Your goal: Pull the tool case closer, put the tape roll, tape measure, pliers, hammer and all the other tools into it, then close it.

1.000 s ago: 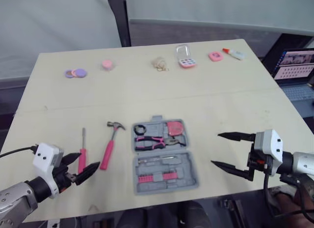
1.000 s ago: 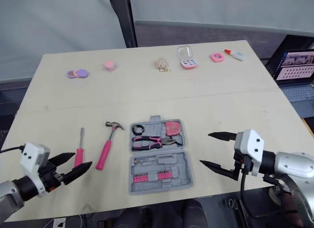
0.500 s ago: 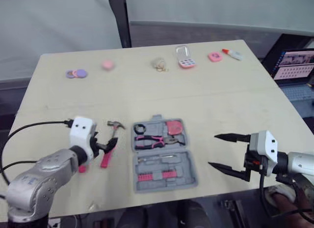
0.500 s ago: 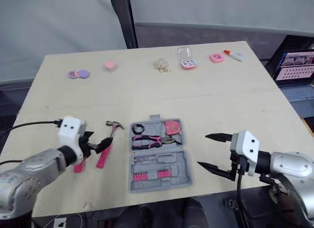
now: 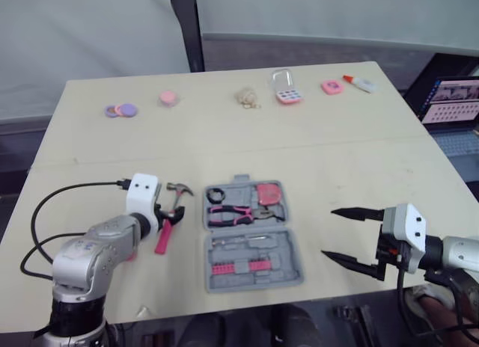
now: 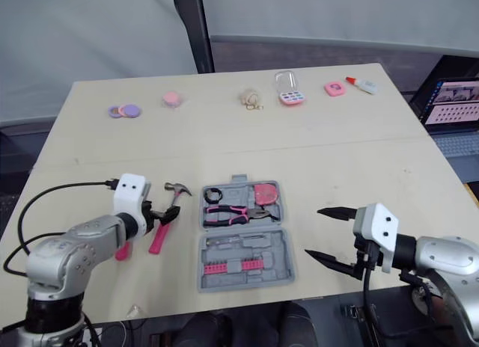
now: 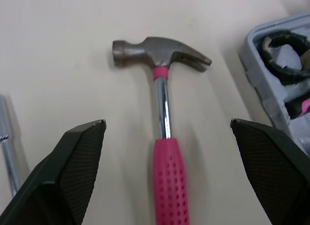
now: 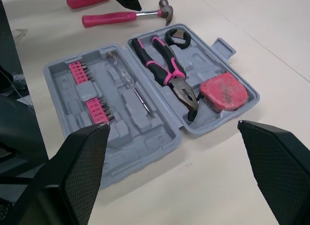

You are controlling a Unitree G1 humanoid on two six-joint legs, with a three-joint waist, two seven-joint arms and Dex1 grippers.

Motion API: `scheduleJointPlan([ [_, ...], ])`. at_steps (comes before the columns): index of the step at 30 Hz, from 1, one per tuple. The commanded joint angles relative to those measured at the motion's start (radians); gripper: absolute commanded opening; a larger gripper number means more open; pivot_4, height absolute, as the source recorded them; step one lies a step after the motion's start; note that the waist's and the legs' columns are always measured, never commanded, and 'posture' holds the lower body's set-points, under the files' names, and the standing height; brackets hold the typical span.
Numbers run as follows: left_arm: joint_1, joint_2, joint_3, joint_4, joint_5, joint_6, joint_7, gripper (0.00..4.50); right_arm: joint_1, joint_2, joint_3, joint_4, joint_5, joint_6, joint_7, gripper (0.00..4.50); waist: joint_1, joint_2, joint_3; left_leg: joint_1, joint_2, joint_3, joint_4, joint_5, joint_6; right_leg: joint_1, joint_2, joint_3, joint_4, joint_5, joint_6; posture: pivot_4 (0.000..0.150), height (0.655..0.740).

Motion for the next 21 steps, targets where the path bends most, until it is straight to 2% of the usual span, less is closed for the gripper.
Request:
scheduleJointPlan([
  [1,-0.013,-0.004,-0.017,0.003,0.038,-0.023,-0.011,4.43,0.018,-0.008,-0.053,-0.052,0.007,-0.004,-0.012,4.50,0.000,0.000,0.000,0.000,0.000,0.000,0.000,0.000,0.000,0.000,0.000,0.000,0.000,0.000,0.000,0.150,0.7400],
  [12,-0.051,-0.051,-0.066,0.090,0.124,-0.074,-0.012,4.43,0.055,0.003,-0.078,-0.070,0.009,-0.004,-0.036,4.50,0.001,0.000,0.000,0.000,0.000,0.000,0.000,0.001,0.000,0.000,0.000,0.000,0.001,0.000,0.000,0.150,0.7400],
  [21,-0.106,-0.073,-0.104,0.233,0.201,-0.155,-0.040,4.43,0.074,0.003,-0.090,-0.086,0.012,0.001,-0.046,4.50,0.002,-0.001,0.000,0.000,0.000,0.000,0.000,0.001,0.000,0.000,0.000,0.000,0.001,0.000,0.000,0.150,0.7400],
])
